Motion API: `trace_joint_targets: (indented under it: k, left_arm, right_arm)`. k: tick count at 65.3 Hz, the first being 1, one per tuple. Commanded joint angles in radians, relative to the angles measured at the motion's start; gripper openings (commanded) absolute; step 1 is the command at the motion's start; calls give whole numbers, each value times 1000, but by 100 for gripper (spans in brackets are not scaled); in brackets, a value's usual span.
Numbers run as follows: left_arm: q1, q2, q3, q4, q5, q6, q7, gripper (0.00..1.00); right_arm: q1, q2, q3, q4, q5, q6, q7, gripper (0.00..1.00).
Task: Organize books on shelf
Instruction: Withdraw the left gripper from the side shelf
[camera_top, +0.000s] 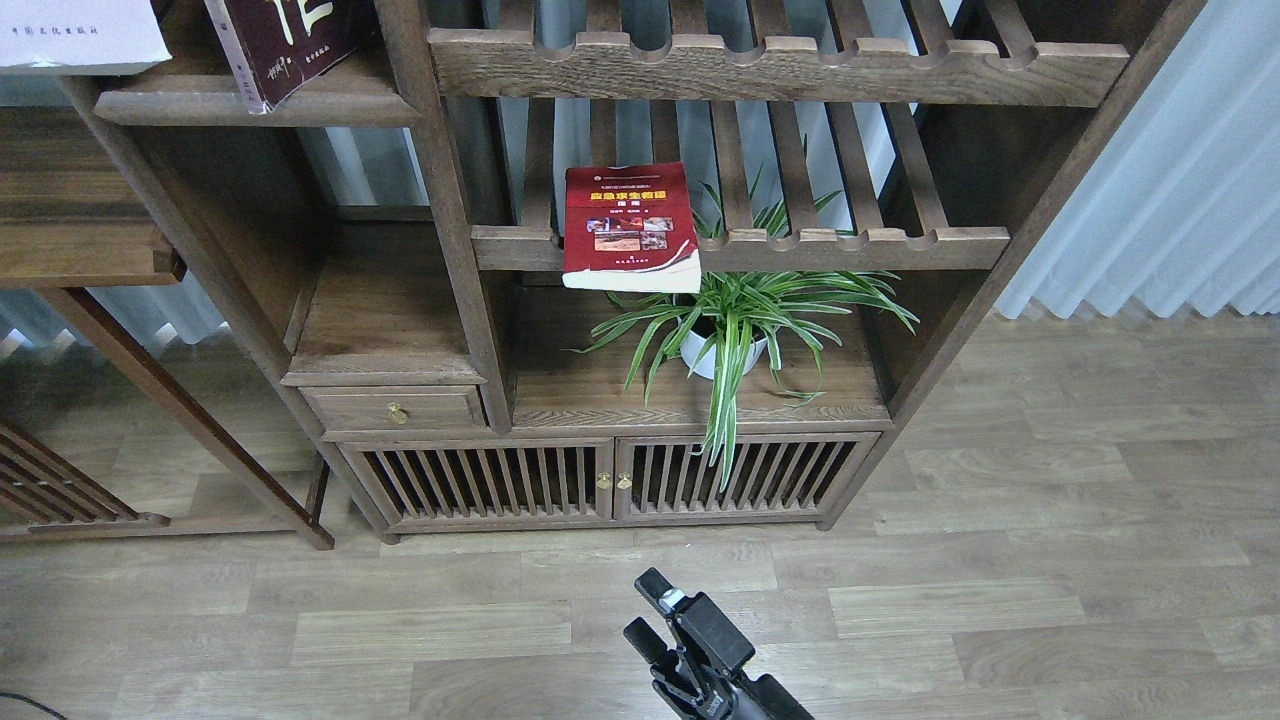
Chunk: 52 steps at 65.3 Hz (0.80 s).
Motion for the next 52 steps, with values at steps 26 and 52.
trace_joint_targets:
  k: [26,52]
  left_arm:
    - [-327,-206,89,368,284,0,-5,6]
    - [-502,-308,166,577,278,0,-20,6]
  right_arm:
    - [1,0,8,2,-1,0,0,98]
    - [6,0,7,2,-17,0,0,98]
